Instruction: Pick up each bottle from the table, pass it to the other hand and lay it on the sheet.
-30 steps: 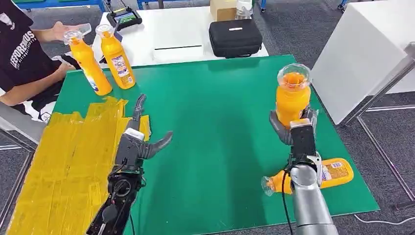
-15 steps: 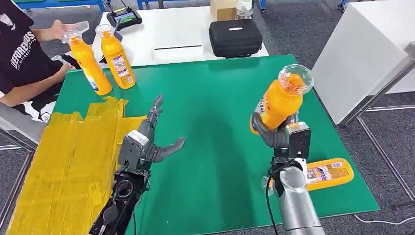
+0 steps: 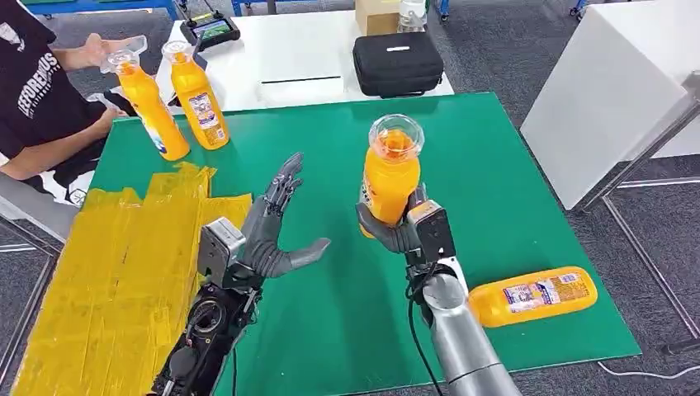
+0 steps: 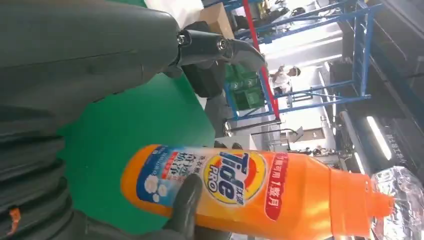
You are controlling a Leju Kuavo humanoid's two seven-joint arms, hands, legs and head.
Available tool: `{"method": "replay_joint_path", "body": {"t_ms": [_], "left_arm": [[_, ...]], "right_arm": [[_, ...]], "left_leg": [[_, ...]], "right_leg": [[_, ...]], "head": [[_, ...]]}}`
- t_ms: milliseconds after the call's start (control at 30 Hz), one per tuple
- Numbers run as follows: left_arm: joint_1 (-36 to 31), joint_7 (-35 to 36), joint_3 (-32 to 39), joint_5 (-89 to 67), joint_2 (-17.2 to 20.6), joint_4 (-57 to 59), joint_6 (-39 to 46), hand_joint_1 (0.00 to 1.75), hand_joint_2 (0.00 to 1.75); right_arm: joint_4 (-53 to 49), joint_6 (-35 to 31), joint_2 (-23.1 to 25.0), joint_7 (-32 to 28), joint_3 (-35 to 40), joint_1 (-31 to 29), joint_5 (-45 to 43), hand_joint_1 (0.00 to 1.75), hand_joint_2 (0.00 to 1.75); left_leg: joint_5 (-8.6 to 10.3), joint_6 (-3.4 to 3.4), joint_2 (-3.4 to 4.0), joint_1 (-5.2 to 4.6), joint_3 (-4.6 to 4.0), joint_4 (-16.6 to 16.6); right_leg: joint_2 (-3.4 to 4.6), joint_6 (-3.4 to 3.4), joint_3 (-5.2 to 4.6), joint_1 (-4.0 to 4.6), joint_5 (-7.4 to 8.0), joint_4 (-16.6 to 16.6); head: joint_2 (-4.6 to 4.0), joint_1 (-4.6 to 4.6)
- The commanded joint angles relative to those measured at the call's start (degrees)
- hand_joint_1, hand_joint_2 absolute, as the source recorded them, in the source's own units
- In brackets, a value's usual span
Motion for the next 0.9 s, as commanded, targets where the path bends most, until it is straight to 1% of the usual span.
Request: {"method": "replay_joint_path", "body": {"t_ms": [33, 67, 100, 133, 167, 200, 233, 267, 300, 367, 400, 433, 467, 500, 533, 567, 600, 633, 667, 700, 733, 767, 800, 900], "left_arm": [[-2.86, 1.39, -2.04, 1.06, 1.85, 2.35, -0.45, 0.0, 1.75], [-2.8, 1.42, -2.0, 1.11, 1.92, 2.29, -0.36, 0.0, 1.75], [-2.77, 1.46, -1.92, 1.13, 1.96, 2.27, -0.3, 0.0, 1.75], [-2.77, 1.46, -1.92, 1.13, 1.96, 2.27, -0.3, 0.0, 1.75], [-2.77, 1.46, -1.92, 1.13, 1.96, 2.27, -0.3, 0.0, 1.75], [-2.77, 1.46, -1.92, 1.13, 1.96, 2.27, -0.3, 0.0, 1.75], [-2.77, 1.46, -1.92, 1.13, 1.96, 2.27, -0.3, 0.0, 1.75], [-2.77, 1.46, -1.92, 1.13, 1.96, 2.27, -0.3, 0.0, 1.75], [-2.65, 1.54, -1.76, 1.16, 2.03, 2.14, -0.14, 0.0, 1.75], [-2.63, 1.56, -1.66, 1.18, 2.05, 2.3, -0.1, 0.0, 1.75], [-2.78, 1.62, -1.57, 1.2, 1.98, 2.71, -0.04, 0.0, 1.75], [-2.95, 1.67, -1.52, 1.22, 1.92, 2.99, 0.01, 0.0, 1.75], [-3.47, 1.77, -1.51, 1.28, 1.76, 3.84, 0.12, 0.0, 1.75], [-3.71, 1.78, -1.54, 1.35, 1.7, 4.29, 0.2, 0.0, 1.75], [-3.78, 1.78, -1.58, 1.39, 1.67, 4.41, 0.25, 0.0, 1.75], [-3.81, 1.79, -1.58, 1.49, 1.63, 4.53, 0.38, 0.0, 1.75], [-3.88, 1.86, -1.59, 1.48, 1.59, 4.74, 0.62, 0.0, 1.75], [-3.94, 1.89, -1.64, 1.48, 1.59, 4.88, 0.67, 0.0, 1.75], [-4.06, 1.94, -1.75, 1.52, 1.55, 5.22, 0.78, 0.0, 1.75], [-4.23, 1.97, -1.93, 1.55, 1.54, 5.61, 0.89, 0.0, 1.75], [-4.29, 2.03, -2.1, 1.48, 1.47, 5.84, 1.1, 0.0, 1.75], [-4.34, 2.06, -2.18, 1.43, 1.43, 5.95, 1.15, 0.0, 1.75], [-4.51, 2.19, -2.39, 1.29, 1.3, 6.41, 1.34, 0.0, 1.75], [-4.6, 2.31, -2.45, 1.01, 1.12, 7.2, 2.33, 0.0, 1.75]], "right_arm": [[11.71, 2.6, 2.04, 0.15, 4.99, -6.22, 0.39, 1.75, 1.75], [12.59, 2.91, 2.31, -0.36, 5.76, -6.44, 0.61, 1.75, 1.75], [12.7, 2.85, 2.35, -0.56, 6.17, -6.44, 0.96, 1.75, 1.75], [12.7, 2.85, 2.35, -0.56, 6.17, -6.44, 0.96, 1.75, 1.75], [12.7, 2.85, 2.35, -0.56, 6.17, -6.44, 0.96, 1.75, 1.75], [12.7, 2.85, 2.35, -0.56, 6.17, -6.44, 0.96, 1.75, 1.75], [12.7, 2.85, 2.35, -0.56, 6.17, -6.44, 0.96, 1.75, 1.75], [12.7, 2.85, 2.35, -0.56, 6.17, -6.44, 0.96, 1.75, 1.75], [12.73, 2.94, 2.28, -0.72, 6.61, -6.42, 1.37, 1.75, 1.75], [12.89, 3.06, 2.38, -0.79, 7.64, -6.4, 2.3, 1.75, 1.75], [13.15, 3.15, 2.61, -0.64, 8.35, -6.32, 2.76, 1.75, 1.75], [13.39, 3.12, 2.66, -0.46, 8.93, -6.33, 3.25, 1.75, 1.75], [14.04, 3.05, 2.98, -0.21, 10.09, -6.13, 4.07, 1.75, 1.75], [14.54, 3.03, 3.09, -0.14, 11.25, -5.94, 4.96, 1.75, 1.75], [14.83, 2.54, 3.23, -0.15, 12.14, -5.64, 5.87, 1.75, 1.75], [15.24, 2.07, 3.34, -0.15, 13.22, -5.42, 7.03, 1.75, 1.75], [15.6, 1.96, 3.53, -0.1, 14.2, -5.15, 7.73, 1.75, 1.75], [15.76, 1.88, 3.6, -0.06, 14.62, -5.06, 8.04, 1.75, 1.75], [16.08, 1.54, 3.68, 0.08, 15.4, -5.03, 8.73, 1.75, 1.75], [16.4, 1.13, 3.78, 0.22, 15.95, -5.07, 9.24, 1.75, 1.75], [16.52, 0.87, 3.77, 0.26, 16.18, -5.17, 9.53, 1.75, 1.75], [16.56, 0.85, 3.8, 0.27, 16.26, -5.19, 9.58, 1.75, 1.75], [16.69, 0.78, 3.79, 0.24, 16.58, -5.26, 9.85, 1.75, 1.75], [16.29, 0.13, 3.68, -0.67, 17.93, -4.86, 11.16, 1.75, 1.75]], "left_leg": [[-0.33, -0.12, 0.2, 0.07, 0.58, 0.12], [-0.09, -0.07, 0.11, 0.01, 0.22, 0.0], [-0.17, -0.1, 0.16, 0.04, 0.37, 0.02], [-0.11, -0.08, 0.12, 0.03, 0.26, 0.0], [-0.17, -0.11, 0.11, 0.05, 0.4, 0.0], [-0.12, -0.08, 0.06, 0.03, 0.29, -0.01], [-0.19, -0.11, 0.08, 0.05, 0.42, 0.02], [-0.13, -0.08, 0.06, 0.05, 0.29, 0.02], [-0.18, -0.09, 0.04, 0.05, 0.4, 0.03], [-0.09, -0.05, 0.1, 0.02, 0.21, 0.0], [-0.15, -0.06, 0.11, 0.03, 0.32, 0.02], [-0.07, -0.04, 0.08, 0.02, 0.19, -0.01], [-0.15, -0.07, 0.1, 0.03, 0.34, 0.02], [-0.1, -0.06, 0.07, 0.02, 0.25, 0.0], [-0.3, -0.12, 0.12, 0.08, 0.59, 0.09], [-0.11, -0.08, 0.04, 0.04, 0.3, -0.01], [-0.16, -0.09, 0.07, 0.05, 0.41, -0.01], [-0.1, -0.08, 0.05, 0.04, 0.29, -0.03], [-0.17, -0.1, 0.06, 0.06, 0.43, -0.01], [-0.11, -0.08, 0.05, 0.03, 0.32, -0.04], [-0.19, -0.1, 0.04, 0.06, 0.46, -0.01], [-0.08, -0.06, 0.0, 0.04, 0.23, -0.02], [-0.15, -0.09, -0.03, 0.05, 0.39, 0.0], [-0.11, -0.06, -0.02, 0.03, 0.31, -0.01]], "right_leg": [[0.18, -0.1, 0.54, 0.08, -0.26, 0.08], [0.1, -0.05, 0.19, 0.03, -0.06, -0.01], [0.15, -0.08, 0.32, 0.06, -0.12, 0.0], [0.11, -0.07, 0.23, 0.06, -0.07, -0.02], [0.1, -0.09, 0.37, 0.08, -0.15, 0.0], [0.05, -0.07, 0.26, 0.06, -0.11, -0.01], [0.07, -0.09, 0.38, 0.09, -0.18, 0.02], [0.04, -0.06, 0.26, 0.07, -0.12, 0.01], [0.02, -0.07, 0.38, 0.08, -0.18, 0.02], [0.09, -0.03, 0.17, 0.05, -0.06, -0.02], [0.09, -0.04, 0.28, 0.06, -0.12, 0.01], [0.07, -0.03, 0.16, 0.04, -0.05, -0.01], [0.09, -0.05, 0.3, 0.06, -0.12, 0.01], [0.06, -0.04, 0.22, 0.05, -0.08, -0.01], [0.11, -0.09, 0.56, 0.11, -0.26, 0.06], [0.03, -0.06, 0.27, 0.07, -0.11, -0.02], [0.06, -0.08, 0.38, 0.08, -0.15, -0.02], [0.04, -0.06, 0.27, 0.07, -0.1, -0.03], [0.04, -0.08, 0.41, 0.09, -0.16, -0.03], [0.05, -0.06, 0.29, 0.06, -0.11, -0.04], [0.04, -0.08, 0.43, 0.1, -0.18, -0.02], [-0.01, -0.05, 0.2, 0.07, -0.09, -0.03], [-0.04, -0.07, 0.36, 0.08, -0.17, -0.01], [-0.03, -0.05, 0.28, 0.07, -0.13, -0.02]], "head": [[0.0, 0.02], [0.0, 0.0], [0.0, 0.02], [0.0, 0.02], [0.0, 0.0], [0.0, 0.0], [0.0, 0.0], [0.0, 0.0], [0.0, 0.0], [0.0, 0.0], [0.0, 0.0], [0.0, 0.02], [0.0, 0.02], [0.0, 0.02], [0.0, 0.0], [0.0, 0.02], [0.0, 0.02], [0.0, 0.02], [0.0, 0.0], [0.0, 0.02], [0.0, 0.0], [0.0, 0.0], [0.0, 0.0], [0.0, 0.0]]}}
